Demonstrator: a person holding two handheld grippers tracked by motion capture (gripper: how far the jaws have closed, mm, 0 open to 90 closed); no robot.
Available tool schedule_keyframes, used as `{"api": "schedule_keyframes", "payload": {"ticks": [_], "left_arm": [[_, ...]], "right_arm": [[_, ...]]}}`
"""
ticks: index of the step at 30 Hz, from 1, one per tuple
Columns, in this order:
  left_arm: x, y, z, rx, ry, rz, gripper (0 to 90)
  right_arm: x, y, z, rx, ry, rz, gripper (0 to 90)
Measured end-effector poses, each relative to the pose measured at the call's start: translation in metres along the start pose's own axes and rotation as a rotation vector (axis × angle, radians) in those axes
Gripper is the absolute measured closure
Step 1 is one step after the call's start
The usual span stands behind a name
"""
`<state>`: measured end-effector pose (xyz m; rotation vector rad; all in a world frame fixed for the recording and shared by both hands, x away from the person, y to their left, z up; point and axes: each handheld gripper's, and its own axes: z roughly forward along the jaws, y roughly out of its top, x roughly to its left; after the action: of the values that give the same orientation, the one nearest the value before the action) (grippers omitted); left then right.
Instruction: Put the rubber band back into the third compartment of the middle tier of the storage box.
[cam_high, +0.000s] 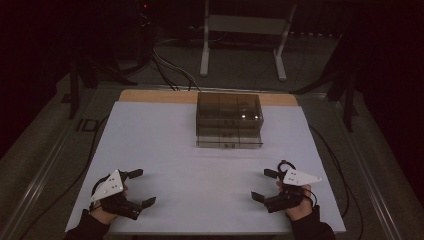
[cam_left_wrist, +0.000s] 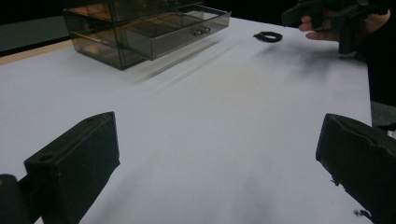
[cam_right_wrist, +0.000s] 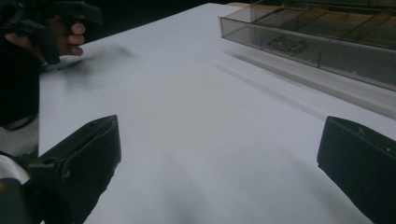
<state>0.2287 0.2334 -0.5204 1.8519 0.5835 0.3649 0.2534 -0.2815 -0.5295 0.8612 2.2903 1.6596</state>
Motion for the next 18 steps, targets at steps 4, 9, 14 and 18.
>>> {"api": "schedule_keyframes", "payload": {"ticks": [4, 9, 14, 18], "left_arm": [[0.0011, -0.0002, 0.0002, 0.000, -0.007, -0.009, 0.3], [0.0009, 0.0012, 0.0011, 0.002, -0.016, -0.012, 0.2], [0.0006, 0.0014, -0.0006, 0.003, -0.004, -0.016, 0.2], [-0.0004, 0.0014, -0.0020, 0.004, 0.001, -0.012, 0.2]], "right_arm": [[-0.0009, -0.0007, 0.0029, 0.020, 0.012, 0.004, 0.0], [-0.0048, -0.0007, 0.0021, 0.024, 0.029, 0.026, 0.0], [-0.0039, -0.0017, 0.0031, 0.059, 0.022, 0.009, 0.0], [0.0002, -0.0012, 0.0051, 0.078, 0.027, -0.015, 0.0]]}}
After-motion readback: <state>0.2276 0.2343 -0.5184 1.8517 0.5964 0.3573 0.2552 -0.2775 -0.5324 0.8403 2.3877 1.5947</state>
